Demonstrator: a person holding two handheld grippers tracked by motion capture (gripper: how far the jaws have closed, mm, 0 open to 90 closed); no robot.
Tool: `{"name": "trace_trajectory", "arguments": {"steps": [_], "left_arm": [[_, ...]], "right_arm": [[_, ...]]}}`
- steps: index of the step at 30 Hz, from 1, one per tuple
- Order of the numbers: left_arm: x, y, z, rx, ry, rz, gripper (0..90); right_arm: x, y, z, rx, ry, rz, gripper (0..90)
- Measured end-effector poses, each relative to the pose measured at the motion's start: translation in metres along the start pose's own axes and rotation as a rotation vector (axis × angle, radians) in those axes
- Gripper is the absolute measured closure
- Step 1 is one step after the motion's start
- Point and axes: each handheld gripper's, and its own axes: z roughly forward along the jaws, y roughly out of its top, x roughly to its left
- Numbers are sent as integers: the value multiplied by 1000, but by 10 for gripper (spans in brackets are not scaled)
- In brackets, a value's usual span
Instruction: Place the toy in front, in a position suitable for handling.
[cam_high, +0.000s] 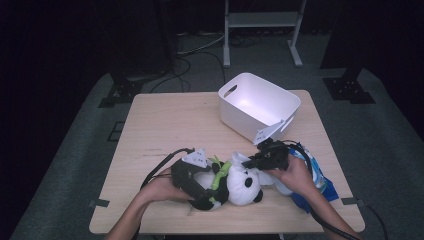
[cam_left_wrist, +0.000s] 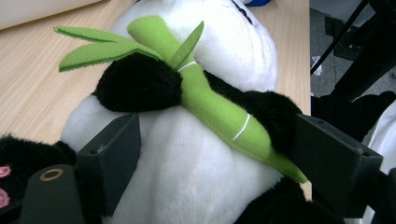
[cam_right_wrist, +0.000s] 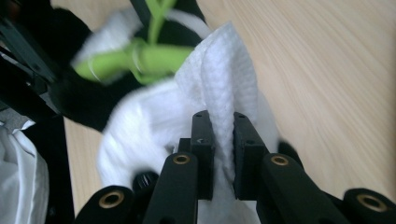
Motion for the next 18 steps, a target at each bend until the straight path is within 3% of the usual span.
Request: {"name": "trace_trajectory", "arguments": {"steps": [7,18], "left_arm": [[1,0,0,-5,-4,-7,160],[1,1,0,-2,-1,2,159]], "right_arm": [[-10,-20,-5,-2,-14,40,805],[-3,-34,-12,24,-4,50,803]]}}
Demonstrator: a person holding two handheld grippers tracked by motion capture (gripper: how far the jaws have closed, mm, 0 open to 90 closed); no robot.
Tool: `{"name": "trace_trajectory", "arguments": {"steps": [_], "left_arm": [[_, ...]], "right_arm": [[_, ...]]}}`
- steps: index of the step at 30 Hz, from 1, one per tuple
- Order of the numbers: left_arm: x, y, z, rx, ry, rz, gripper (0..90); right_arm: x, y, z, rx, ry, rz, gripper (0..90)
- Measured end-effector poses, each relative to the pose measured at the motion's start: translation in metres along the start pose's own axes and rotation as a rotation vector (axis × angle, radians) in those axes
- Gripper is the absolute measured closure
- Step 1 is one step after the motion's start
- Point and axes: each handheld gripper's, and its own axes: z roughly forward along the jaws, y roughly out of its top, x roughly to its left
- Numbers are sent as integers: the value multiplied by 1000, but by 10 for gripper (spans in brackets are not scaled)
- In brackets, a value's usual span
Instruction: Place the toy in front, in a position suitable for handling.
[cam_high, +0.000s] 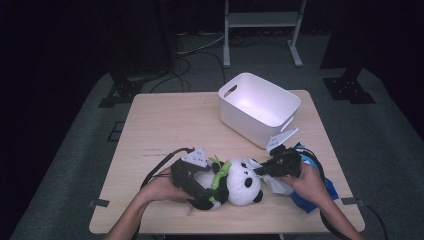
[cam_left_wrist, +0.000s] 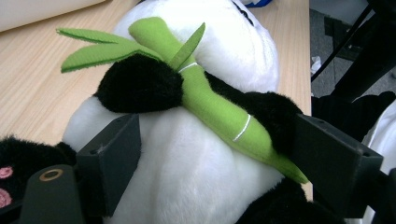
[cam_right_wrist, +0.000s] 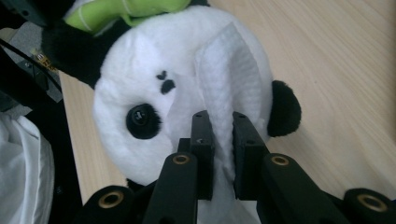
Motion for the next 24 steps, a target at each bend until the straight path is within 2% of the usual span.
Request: {"name": "trace_trajectory", "arguments": {"steps": [4,9,14,17,20,24], "left_arm": [[-1,1,-1,-1,5,6,157],[-1,3,-3,0,15,11,157],[-3,4,-10,-5,15,11,143],[-4,1,-17,-13,24,11,123],[-5,-3,-25,-18,41,1,119],[-4,-11,-34,-27,63,-23,104]], "right_arm": [[9,8,-2,3,4,-26,801],[19,29,2,-7,24,-69,796],[30,52,13,-9,47,-134,789],[38,64,19,-5,78,-165,789],[49,75,31,18,109,-212,788],[61,88,47,58,126,-252,789]]}}
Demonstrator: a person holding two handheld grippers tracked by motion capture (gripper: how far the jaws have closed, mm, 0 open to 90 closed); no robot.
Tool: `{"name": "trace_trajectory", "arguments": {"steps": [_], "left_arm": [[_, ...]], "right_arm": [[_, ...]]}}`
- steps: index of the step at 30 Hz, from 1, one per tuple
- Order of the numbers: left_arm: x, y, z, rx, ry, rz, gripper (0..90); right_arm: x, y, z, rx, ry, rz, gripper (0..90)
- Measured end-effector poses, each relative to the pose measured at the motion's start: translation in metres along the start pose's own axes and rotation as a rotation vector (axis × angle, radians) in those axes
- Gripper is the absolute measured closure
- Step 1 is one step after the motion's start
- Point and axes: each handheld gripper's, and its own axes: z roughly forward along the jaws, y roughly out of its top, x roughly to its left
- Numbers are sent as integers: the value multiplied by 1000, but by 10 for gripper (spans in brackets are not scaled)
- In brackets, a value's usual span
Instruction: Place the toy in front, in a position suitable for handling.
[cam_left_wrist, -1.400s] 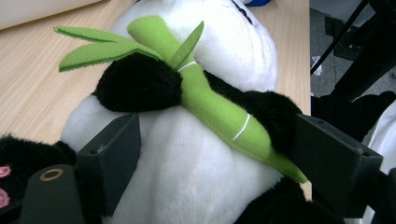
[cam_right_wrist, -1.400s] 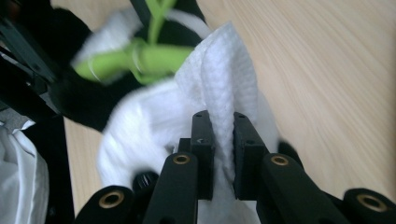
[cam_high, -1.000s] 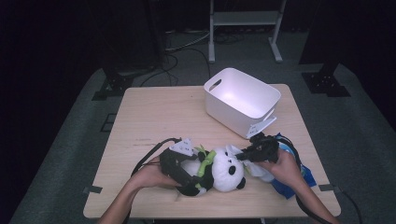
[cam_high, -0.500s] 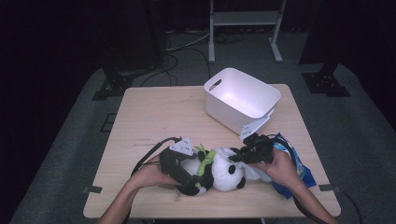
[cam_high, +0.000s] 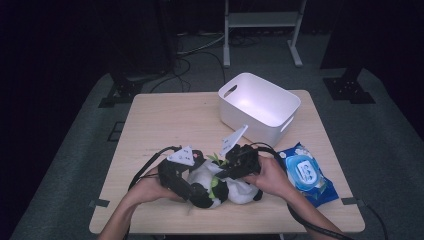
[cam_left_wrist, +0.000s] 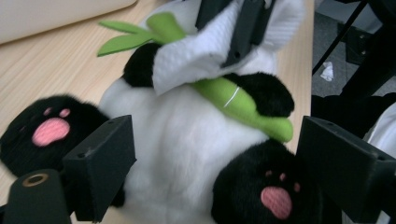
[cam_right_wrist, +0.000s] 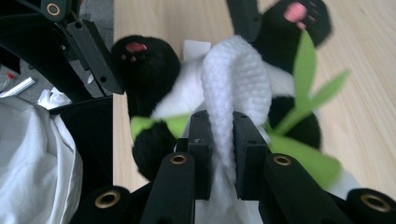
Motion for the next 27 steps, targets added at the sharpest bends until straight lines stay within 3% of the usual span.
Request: {"name": "trace_trajectory", "arguments": {"steps": [8,13,20,27], "left_arm": [[3,-17,-12,-6,23,-34,95],[3,-21,-10,-1,18,-44,95],[5,-19,-1,-10,-7,-55,96],[8,-13,7,3,-3,-42,96]], "right_arm": [[3,24,12,8,27,-45,789],[2,29,15,9,24,-61,789],[-4,12,11,54,14,-23,811],[-11,-19,6,46,19,39,831]]}}
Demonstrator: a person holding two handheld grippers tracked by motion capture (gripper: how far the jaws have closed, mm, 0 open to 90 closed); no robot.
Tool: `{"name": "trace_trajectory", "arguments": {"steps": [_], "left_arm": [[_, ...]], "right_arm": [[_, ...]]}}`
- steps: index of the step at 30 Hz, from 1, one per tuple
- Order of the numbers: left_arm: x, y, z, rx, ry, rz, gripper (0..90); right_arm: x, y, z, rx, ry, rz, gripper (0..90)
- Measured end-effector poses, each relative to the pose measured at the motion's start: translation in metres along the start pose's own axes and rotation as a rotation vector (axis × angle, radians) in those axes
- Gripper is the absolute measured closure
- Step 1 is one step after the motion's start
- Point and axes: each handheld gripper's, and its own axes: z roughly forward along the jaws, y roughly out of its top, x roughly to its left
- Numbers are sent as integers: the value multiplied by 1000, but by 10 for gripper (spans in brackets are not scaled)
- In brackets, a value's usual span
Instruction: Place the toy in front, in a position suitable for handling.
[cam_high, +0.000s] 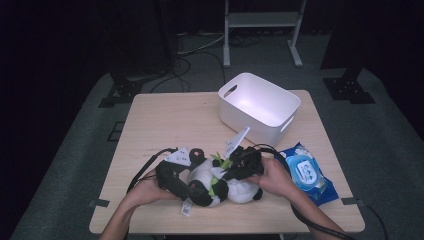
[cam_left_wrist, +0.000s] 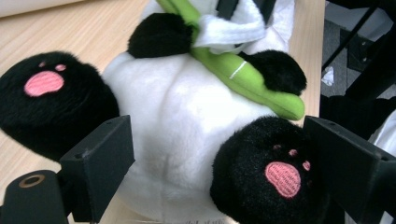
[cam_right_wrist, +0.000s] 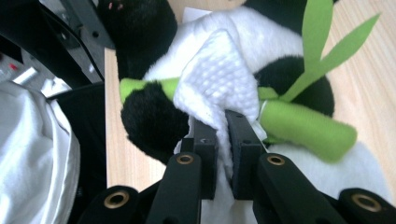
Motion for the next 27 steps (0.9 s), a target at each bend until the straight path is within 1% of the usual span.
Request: {"name": "trace_trajectory", "arguments": {"steps": [2,5,8,10,11,13,14,16,19,20,21,22,23,24,25,26,27], "left_arm": [[1,1,2,3,1,-7,96],[3,2,5,11,5,-3,96],[4,3,5,21,22,4,96],[5,2,5,19,27,-1,96],[5,2,6,20,22,-5,96],[4,1,7,23,6,1,95],[2,0,7,26,5,4,95],[1,-1,6,25,4,8,95],[2,-3,5,23,1,0,95],[4,-4,5,24,-7,-7,95],[4,-5,6,25,-12,-10,95],[4,-5,6,25,-12,-10,95],[4,-6,7,27,-13,-15,95],[4,-6,7,27,-13,-15,95],[3,-7,7,24,-14,-17,95],[3,-7,7,24,-14,-17,95],[3,-8,8,31,-19,-19,95]], "right_arm": [[-1,-5,-1,-12,5,13,834],[3,-8,-2,-3,-1,13,834],[5,-11,-3,5,4,17,835],[6,-13,-4,9,5,19,835],[6,-14,-4,8,5,17,835],[8,-15,-4,11,11,21,835],[8,-14,-4,14,16,21,833],[10,-9,-6,24,20,15,829],[16,4,-9,0,13,-12,827],[17,9,-10,-13,17,-28,827],[18,14,-10,-19,21,-33,828],[18,14,-10,-19,21,-33,828],[19,23,-8,-27,22,-54,827],[19,23,-8,-27,22,-54,827],[20,31,-4,-29,28,-69,827],[20,31,-4,-29,28,-69,827],[21,39,2,-26,36,-81,827]]}}
